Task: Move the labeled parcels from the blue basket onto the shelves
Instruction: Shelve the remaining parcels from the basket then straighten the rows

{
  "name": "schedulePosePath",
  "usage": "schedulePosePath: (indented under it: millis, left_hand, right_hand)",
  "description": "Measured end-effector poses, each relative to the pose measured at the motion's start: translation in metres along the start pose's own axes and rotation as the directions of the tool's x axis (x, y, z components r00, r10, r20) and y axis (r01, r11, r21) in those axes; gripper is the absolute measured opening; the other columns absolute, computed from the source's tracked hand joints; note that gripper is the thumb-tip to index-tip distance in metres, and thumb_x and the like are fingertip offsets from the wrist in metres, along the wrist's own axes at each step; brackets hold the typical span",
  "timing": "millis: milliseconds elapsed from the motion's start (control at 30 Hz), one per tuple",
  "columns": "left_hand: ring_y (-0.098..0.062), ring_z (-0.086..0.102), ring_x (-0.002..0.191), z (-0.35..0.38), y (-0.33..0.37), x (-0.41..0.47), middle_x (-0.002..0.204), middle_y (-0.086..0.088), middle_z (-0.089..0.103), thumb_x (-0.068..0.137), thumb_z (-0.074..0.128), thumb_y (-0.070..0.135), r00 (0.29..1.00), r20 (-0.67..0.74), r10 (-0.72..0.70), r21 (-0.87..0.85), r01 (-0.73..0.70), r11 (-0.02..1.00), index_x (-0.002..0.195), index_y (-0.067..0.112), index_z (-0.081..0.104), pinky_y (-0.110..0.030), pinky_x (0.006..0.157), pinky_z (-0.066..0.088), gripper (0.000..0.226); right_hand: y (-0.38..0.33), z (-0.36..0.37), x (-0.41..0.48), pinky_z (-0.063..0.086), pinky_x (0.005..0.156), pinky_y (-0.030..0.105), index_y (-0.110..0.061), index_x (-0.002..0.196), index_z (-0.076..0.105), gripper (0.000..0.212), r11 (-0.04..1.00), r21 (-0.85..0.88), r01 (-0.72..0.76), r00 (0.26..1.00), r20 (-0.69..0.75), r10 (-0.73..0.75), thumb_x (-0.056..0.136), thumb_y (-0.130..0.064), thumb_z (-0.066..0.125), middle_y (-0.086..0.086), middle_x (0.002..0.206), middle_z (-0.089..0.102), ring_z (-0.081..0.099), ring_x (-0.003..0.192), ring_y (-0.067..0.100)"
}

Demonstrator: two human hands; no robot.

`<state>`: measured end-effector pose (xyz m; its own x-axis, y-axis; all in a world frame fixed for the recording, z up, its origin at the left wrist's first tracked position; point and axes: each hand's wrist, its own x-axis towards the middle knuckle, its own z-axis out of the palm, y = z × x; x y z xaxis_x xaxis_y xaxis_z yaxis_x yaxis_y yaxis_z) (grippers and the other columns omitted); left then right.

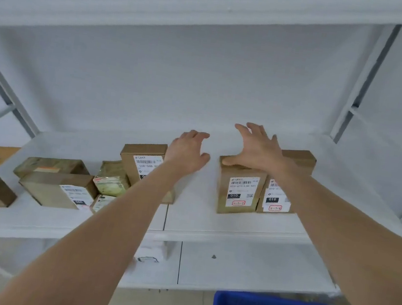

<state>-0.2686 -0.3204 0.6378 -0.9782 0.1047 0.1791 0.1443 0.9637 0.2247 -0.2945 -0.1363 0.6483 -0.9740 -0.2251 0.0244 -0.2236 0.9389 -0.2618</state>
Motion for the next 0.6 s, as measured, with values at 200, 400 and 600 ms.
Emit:
schedulePosePath:
  millis: [200, 400, 600]
  left_hand:
    - [-0.028, 0.03, 0.135, -0.016, -0.102, -0.013, 0.145, -0.009, 0.034, 0.085, 0.056, 0.016, 0.964, -0.028, -0.265, 0.122, 0.267, 0.956, 0.147, 0.017, 0.021, -0.039, 0.109, 0.03, 0.071]
    - [-0.029, 0.041, 0.129, -0.005, -0.156, -0.015, 0.147, -0.004, 0.028, 0.085, 0.057, 0.015, 0.942, 0.143, -0.303, 0.054, 0.299, 0.953, 0.145, 0.028, 0.027, -0.042, 0.1, 0.042, 0.069]
    - [-0.031, 0.055, 0.111, -0.003, -0.138, -0.002, 0.13, -0.004, 0.042, 0.086, 0.056, 0.019, 0.977, 0.167, -0.135, -0.07, 0.148, 0.987, 0.135, 0.029, 0.045, -0.04, 0.095, 0.047, 0.052]
  right_hand:
    - [-0.118, 0.057, 0.033, 0.028, 0.112, 0.042, -0.02, 0.149, 0.021, 0.091, 0.977, 0.064, 0.205, 0.978, 0.011, -0.206, 0.077, -0.046, 0.07, 0.001, 0.153, 0.025, 0.022, 0.142, 0.023]
    - [-0.165, 0.092, 0.056, 0.034, 0.107, 0.044, -0.022, 0.151, 0.014, 0.091, 0.976, 0.008, 0.22, 0.961, 0.167, -0.218, 0.082, -0.039, 0.069, 0.004, 0.152, 0.027, 0.028, 0.138, 0.03]
    - [-0.142, 0.07, 0.055, 0.035, 0.083, 0.035, -0.026, 0.132, 0.046, 0.054, 0.962, -0.206, 0.177, 0.981, 0.12, -0.155, 0.082, -0.029, 0.065, 0.004, 0.12, 0.053, 0.042, 0.118, 0.025]
